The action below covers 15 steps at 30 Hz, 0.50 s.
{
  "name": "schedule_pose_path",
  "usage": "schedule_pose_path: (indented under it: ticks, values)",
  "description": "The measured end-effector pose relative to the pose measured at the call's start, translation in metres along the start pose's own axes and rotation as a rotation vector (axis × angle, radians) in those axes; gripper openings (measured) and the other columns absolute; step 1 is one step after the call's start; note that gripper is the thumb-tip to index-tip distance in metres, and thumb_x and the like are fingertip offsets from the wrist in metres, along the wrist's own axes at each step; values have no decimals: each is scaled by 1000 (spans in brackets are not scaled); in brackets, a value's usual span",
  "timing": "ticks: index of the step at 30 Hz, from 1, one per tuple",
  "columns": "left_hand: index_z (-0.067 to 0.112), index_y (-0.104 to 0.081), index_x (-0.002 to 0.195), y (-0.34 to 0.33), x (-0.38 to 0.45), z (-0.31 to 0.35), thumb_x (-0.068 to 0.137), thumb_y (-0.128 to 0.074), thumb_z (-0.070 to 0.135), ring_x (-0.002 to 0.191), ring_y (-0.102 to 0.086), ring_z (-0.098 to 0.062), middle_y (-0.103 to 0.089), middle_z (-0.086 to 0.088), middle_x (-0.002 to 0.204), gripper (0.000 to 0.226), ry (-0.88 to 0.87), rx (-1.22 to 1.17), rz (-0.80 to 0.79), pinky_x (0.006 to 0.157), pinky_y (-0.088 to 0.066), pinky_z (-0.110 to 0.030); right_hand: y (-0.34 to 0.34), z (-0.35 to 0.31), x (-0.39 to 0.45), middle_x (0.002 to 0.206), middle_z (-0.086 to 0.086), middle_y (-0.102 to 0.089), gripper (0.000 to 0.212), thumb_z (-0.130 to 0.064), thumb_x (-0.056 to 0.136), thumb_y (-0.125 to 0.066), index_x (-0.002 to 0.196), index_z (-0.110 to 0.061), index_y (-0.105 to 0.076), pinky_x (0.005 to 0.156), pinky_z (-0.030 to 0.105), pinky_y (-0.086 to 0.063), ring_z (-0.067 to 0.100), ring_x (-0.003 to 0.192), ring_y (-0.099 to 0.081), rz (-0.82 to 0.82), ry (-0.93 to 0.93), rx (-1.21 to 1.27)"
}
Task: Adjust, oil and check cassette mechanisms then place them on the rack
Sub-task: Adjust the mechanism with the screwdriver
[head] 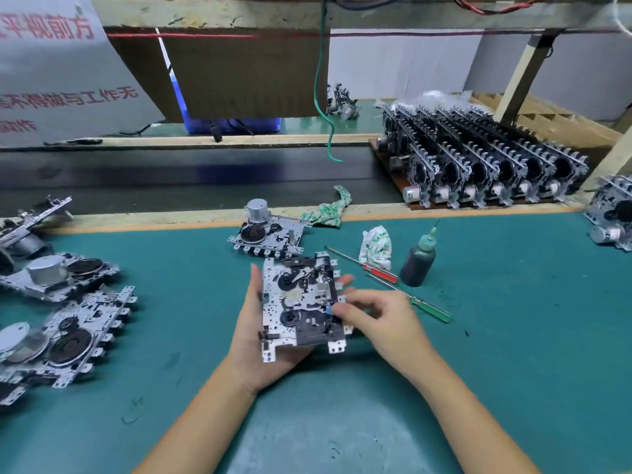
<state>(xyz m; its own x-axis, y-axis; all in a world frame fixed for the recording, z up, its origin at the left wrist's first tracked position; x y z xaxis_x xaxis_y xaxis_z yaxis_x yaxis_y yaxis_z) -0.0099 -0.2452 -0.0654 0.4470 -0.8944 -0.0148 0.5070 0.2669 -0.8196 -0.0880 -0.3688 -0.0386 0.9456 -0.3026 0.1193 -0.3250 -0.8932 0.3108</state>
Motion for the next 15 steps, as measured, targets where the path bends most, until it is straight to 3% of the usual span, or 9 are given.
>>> schedule_pose_path:
  ticks: [2,4,9,15]
  values:
    - [2,-56,130,6,1,0,74,-70,55,129,-46,-36,-47,-23,140,78,-8,21,119,105,-41,-48,18,3,0,60,-11,-64,18,-31,79,-75,62,-28,-69,57,30,-44,14,60,-58,351,132,-505]
    - [1,-59,126,11,3,-2,75,-65,52,126,-49,-38,-50,-25,137,72,-5,25,182,103,-42,-49,30,8,0,66,-8,-63,13,-27,80,-74,71,-20,-66,56,31,-40,20,69,-59,515,113,-715]
    - [-2,-60,122,17,7,-7,78,-55,52,121,-53,-42,-53,-27,132,69,57,52,249,102,-41,-53,34,29,8,107,-5,-59,23,-34,91,-56,110,-22,-59,76,31,-40,17,106,-45,336,-198,-1036]
    - [-4,-62,119,22,10,-8,83,-47,55,118,-55,-41,-54,-28,130,70,117,4,289,96,-47,-52,23,31,11,101,-7,-63,18,-27,93,-49,108,-23,-59,83,29,-31,18,102,-46,232,-119,-1129]
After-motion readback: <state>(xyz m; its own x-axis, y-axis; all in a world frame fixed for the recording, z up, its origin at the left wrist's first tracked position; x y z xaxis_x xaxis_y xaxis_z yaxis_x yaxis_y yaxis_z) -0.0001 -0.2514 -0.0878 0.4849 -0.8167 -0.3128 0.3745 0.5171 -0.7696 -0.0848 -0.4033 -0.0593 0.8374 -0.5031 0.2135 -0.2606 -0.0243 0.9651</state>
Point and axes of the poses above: each hand's wrist, its own x-axis towards the middle knuckle, its own y-axis out of the back of the hand, z = x × y, the point moved 3 cm from there along x, towards the middle knuckle
